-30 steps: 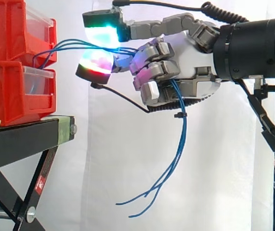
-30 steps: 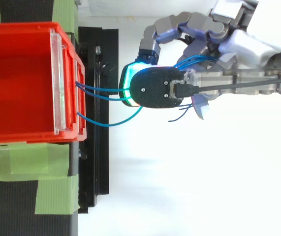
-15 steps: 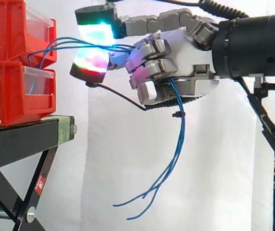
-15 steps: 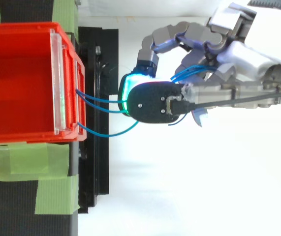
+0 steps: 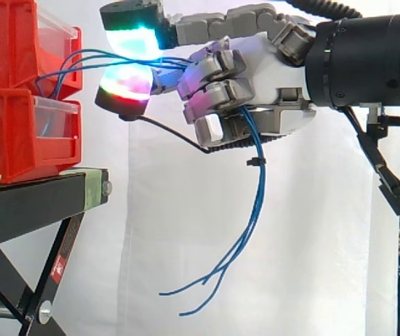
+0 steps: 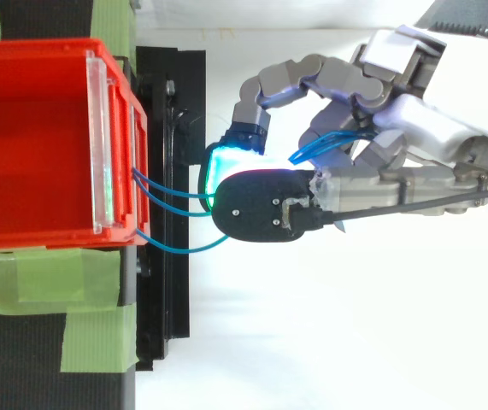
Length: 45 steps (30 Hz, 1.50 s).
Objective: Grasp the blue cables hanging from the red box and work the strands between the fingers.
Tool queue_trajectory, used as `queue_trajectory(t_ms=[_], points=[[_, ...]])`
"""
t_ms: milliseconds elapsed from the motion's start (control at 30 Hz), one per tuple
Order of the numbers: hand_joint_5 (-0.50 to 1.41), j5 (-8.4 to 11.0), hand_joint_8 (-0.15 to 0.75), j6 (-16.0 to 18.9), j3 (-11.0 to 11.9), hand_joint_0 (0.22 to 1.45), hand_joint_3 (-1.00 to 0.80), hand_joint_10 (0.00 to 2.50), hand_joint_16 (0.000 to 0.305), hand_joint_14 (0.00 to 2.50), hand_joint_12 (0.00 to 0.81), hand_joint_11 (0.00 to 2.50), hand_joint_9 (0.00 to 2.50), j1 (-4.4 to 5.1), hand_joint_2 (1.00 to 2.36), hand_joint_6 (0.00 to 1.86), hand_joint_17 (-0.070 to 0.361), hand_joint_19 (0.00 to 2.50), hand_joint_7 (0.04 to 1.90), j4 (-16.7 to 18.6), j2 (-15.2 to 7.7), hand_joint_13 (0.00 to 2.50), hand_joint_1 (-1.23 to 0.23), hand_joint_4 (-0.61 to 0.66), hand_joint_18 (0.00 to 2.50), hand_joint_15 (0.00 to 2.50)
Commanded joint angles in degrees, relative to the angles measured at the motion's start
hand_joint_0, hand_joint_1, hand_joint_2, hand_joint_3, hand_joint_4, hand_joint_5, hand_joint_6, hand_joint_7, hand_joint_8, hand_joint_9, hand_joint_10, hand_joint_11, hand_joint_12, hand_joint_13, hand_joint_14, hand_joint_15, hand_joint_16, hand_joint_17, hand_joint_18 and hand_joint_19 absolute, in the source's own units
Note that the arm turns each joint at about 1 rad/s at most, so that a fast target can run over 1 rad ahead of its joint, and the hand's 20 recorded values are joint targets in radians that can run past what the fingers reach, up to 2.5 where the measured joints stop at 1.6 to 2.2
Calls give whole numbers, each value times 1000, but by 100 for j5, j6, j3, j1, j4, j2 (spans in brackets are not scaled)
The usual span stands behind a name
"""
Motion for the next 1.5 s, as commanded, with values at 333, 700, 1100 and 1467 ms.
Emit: queue_trajectory(t_ms=[333,700,1100,1467], points=[[286,3,548,-162,0,985,434,2500,222,2500,622,2500,1372,55,1052,670,167,660,1325,204,-155,1800,-634,171,2419,1605],[550,47,548,-171,-9,941,389,2500,222,2500,622,2500,1372,169,1005,4,167,660,1547,169,-181,1800,-681,199,2419,1605],[542,82,548,-206,-9,1021,342,2500,222,2500,622,2500,1372,195,1021,2,167,660,1538,195,-172,1800,-659,229,2419,1605],[220,82,548,-188,-9,869,58,2500,222,2500,622,2500,1372,195,1024,611,167,660,1307,178,-172,1800,-771,193,2419,1605]])
